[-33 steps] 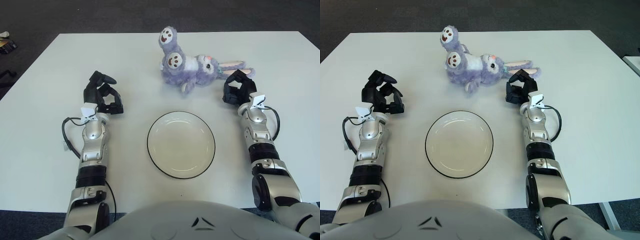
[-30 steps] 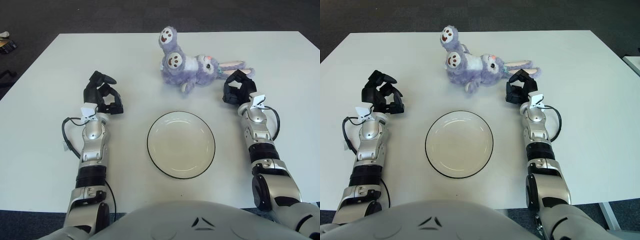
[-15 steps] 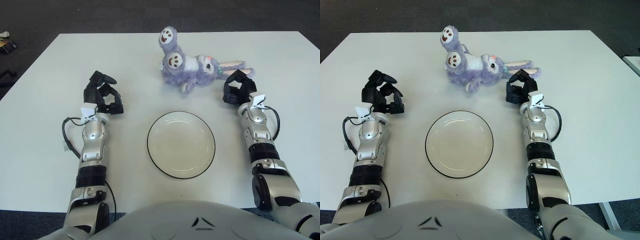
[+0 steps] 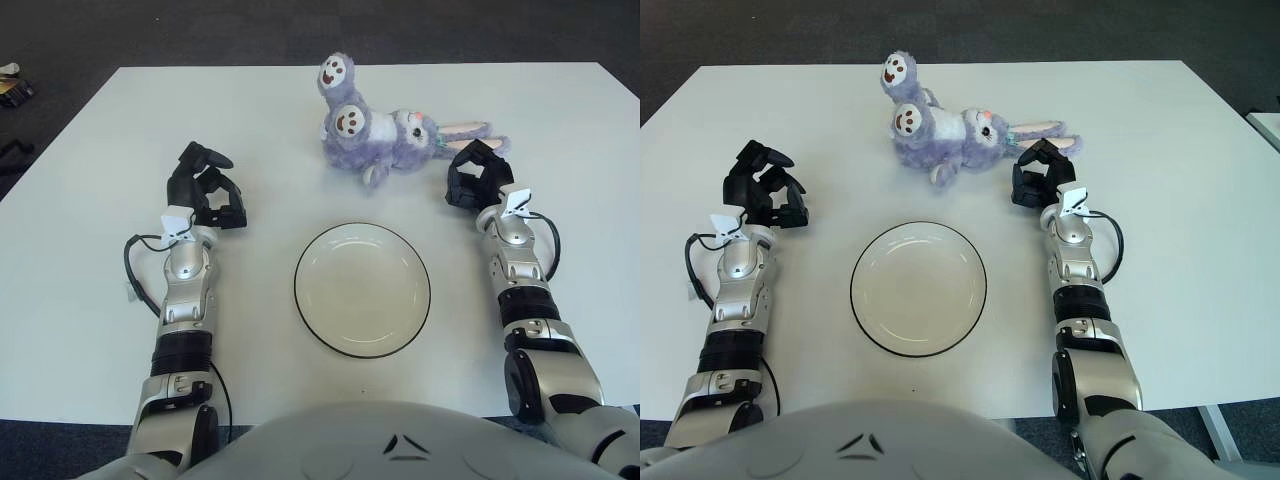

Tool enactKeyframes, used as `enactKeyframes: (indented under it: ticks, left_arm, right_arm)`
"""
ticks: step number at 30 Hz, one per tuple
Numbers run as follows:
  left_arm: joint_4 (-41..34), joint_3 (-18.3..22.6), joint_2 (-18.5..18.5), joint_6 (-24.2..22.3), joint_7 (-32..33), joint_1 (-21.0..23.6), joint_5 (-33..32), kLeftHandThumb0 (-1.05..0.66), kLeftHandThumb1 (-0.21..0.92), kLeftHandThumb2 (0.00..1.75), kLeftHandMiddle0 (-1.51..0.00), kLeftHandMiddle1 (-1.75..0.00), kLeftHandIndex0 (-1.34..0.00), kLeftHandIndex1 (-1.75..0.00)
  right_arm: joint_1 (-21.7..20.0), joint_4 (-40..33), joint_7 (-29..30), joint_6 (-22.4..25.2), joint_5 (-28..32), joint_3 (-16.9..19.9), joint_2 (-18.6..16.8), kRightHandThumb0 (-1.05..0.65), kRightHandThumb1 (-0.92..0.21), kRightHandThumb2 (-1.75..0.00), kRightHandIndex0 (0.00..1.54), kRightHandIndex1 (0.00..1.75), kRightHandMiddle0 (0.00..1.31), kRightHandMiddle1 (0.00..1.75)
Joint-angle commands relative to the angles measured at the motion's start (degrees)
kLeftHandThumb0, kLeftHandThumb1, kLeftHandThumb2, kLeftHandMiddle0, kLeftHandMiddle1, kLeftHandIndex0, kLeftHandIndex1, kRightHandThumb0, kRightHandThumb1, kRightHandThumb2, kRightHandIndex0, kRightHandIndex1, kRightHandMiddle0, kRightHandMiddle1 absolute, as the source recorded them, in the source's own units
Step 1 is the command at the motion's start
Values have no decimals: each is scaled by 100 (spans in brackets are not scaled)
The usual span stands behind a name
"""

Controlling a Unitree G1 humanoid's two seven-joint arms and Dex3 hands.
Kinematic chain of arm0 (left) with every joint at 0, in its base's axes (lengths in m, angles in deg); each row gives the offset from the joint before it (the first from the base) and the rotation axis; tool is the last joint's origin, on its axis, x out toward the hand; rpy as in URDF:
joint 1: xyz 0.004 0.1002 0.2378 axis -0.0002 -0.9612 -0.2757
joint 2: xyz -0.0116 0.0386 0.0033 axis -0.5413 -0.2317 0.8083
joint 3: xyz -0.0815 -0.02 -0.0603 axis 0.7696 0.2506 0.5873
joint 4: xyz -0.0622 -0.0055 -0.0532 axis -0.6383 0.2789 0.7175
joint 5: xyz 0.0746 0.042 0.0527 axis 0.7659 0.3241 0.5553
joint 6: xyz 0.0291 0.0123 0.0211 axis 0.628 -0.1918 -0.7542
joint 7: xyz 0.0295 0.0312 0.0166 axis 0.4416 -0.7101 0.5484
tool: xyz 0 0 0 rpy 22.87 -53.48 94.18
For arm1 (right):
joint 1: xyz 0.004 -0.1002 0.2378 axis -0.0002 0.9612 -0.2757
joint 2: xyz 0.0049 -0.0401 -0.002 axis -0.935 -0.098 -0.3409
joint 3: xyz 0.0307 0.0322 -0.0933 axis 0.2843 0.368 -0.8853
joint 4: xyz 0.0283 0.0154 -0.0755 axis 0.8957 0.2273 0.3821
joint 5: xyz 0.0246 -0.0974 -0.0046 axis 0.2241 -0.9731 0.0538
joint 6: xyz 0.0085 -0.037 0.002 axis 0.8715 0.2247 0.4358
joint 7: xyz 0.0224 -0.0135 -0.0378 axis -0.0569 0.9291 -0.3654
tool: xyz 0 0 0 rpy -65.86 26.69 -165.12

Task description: Put the doll into the plate.

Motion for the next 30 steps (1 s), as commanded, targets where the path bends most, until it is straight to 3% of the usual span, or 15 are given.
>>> enactKeyframes:
  ticks: [1, 30]
  left_arm:
    - [301, -12, 110, -68, -17, -495, 1, -1, 0, 169, -86, -174, -61, -175]
    - [166, -34, 106, -239, -10, -530, 14, -1, -5, 174, -90, -175, -65, -174]
  right_arm:
    - [280, 230, -94, 205, -62, -84, -76, -47, -36, -127, 129, 175, 58, 175]
    - [263, 222, -69, 222, -93, -101, -82, -47, -36, -127, 128, 175, 59, 175]
